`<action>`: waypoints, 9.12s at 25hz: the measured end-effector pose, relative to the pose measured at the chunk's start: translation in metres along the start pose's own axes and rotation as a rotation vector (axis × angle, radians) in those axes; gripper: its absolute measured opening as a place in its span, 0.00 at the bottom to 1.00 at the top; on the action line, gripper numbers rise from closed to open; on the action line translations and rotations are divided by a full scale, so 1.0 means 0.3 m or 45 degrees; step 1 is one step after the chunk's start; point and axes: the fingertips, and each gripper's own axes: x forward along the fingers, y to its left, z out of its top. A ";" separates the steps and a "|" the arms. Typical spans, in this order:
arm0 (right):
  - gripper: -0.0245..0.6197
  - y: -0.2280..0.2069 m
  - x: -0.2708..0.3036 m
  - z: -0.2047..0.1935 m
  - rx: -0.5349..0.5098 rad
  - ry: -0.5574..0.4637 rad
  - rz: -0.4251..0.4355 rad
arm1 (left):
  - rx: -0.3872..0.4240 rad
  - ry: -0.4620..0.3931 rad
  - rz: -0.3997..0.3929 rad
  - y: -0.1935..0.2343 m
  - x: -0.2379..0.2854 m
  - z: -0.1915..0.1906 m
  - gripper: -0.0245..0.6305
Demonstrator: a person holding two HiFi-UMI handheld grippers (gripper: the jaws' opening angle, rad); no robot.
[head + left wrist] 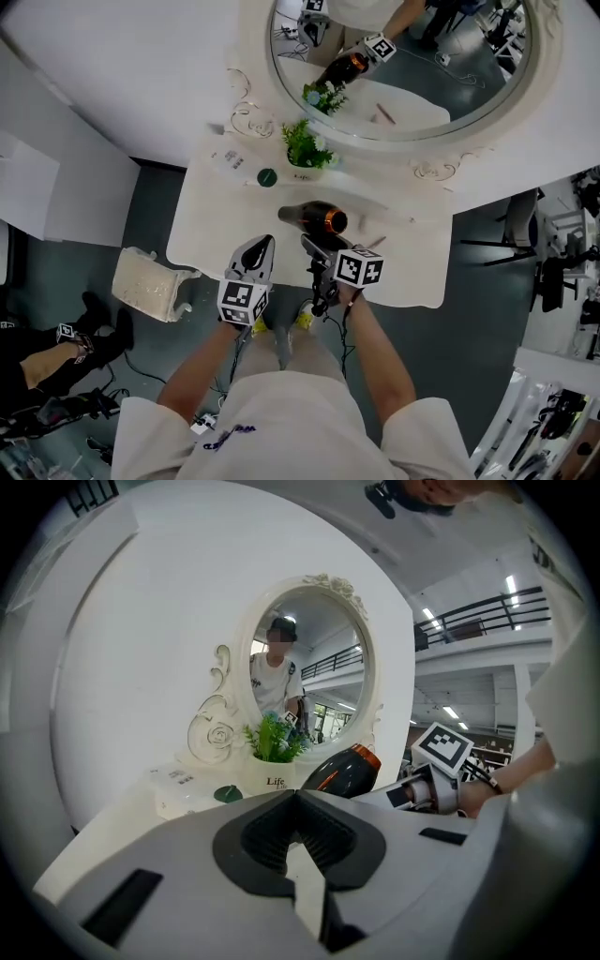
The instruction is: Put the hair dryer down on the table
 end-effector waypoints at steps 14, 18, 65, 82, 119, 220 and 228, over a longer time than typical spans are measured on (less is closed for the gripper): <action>0.52 -0.081 0.047 -0.016 -0.014 0.059 -0.041 | 0.027 0.013 -0.003 0.015 0.073 -0.009 0.05; 0.52 -0.117 0.065 -0.015 -0.081 0.077 -0.119 | -0.018 0.032 0.008 0.001 0.064 -0.037 0.05; 0.55 -0.447 0.159 -0.056 -0.518 0.288 -0.693 | -0.085 0.091 0.074 -0.028 -0.003 -0.160 0.05; 0.54 -0.520 0.201 -0.107 -0.496 0.349 -0.706 | -0.075 0.113 0.090 -0.015 -0.004 -0.168 0.05; 0.77 -0.473 0.168 -0.127 -0.412 0.448 -0.567 | -0.086 0.072 0.088 -0.099 -0.077 -0.023 0.05; 0.11 0.687 -0.653 0.446 -0.901 -0.664 -0.269 | 0.288 -0.277 -0.100 -0.198 -0.220 0.588 0.05; 0.05 0.686 -0.648 0.440 -0.903 -0.654 -0.252 | 0.278 -0.277 -0.095 -0.197 -0.221 0.587 0.05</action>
